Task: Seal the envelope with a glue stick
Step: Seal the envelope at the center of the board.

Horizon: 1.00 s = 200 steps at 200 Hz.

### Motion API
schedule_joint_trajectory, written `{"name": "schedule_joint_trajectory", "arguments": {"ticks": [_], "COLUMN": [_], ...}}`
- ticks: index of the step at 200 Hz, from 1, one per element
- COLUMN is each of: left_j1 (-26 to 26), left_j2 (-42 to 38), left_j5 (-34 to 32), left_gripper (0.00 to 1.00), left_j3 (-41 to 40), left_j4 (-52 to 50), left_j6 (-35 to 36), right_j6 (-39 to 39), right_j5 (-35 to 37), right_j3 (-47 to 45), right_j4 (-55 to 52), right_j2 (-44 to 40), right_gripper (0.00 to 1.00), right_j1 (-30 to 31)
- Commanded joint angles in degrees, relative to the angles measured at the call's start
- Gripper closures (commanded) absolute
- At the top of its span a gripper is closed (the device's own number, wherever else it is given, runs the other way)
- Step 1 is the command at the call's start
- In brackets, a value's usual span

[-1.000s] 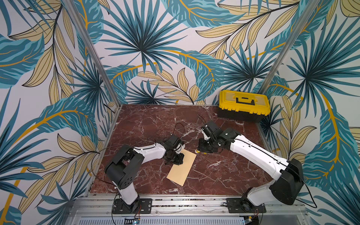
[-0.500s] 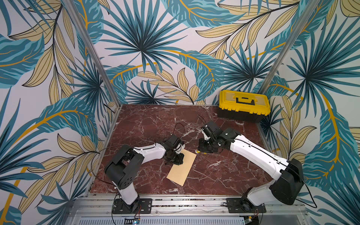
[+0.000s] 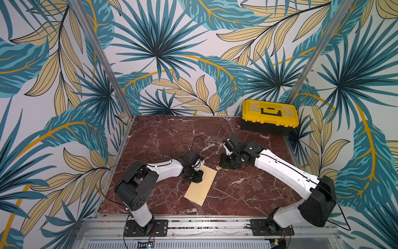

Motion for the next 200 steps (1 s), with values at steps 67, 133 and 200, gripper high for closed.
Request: {"name": "schedule_joint_trajectory", "arguments": {"ticks": [67, 133, 200], "left_j1": [-1.0, -5.4, -7.3], "left_j2": [4.5, 6.9, 9.3], "left_j5": [6.9, 5.9, 5.9], "left_gripper": [0.81, 0.82, 0.82], "left_j3": [-3.1, -2.2, -0.9], "left_j4": [4.0, 5.3, 6.3], "left_j6": [-0.8, -2.6, -3.5], "right_j6": [0.6, 0.8, 0.9], "right_j5": [0.7, 0.5, 0.4], "right_j3": [-1.1, -1.0, -1.4], "right_j4": [-0.9, -1.4, -1.4], "right_j2": [-3.5, -3.7, -3.9], "right_gripper": [1.00, 1.00, 1.00], "right_j1": [-0.3, -0.3, -0.3]}}
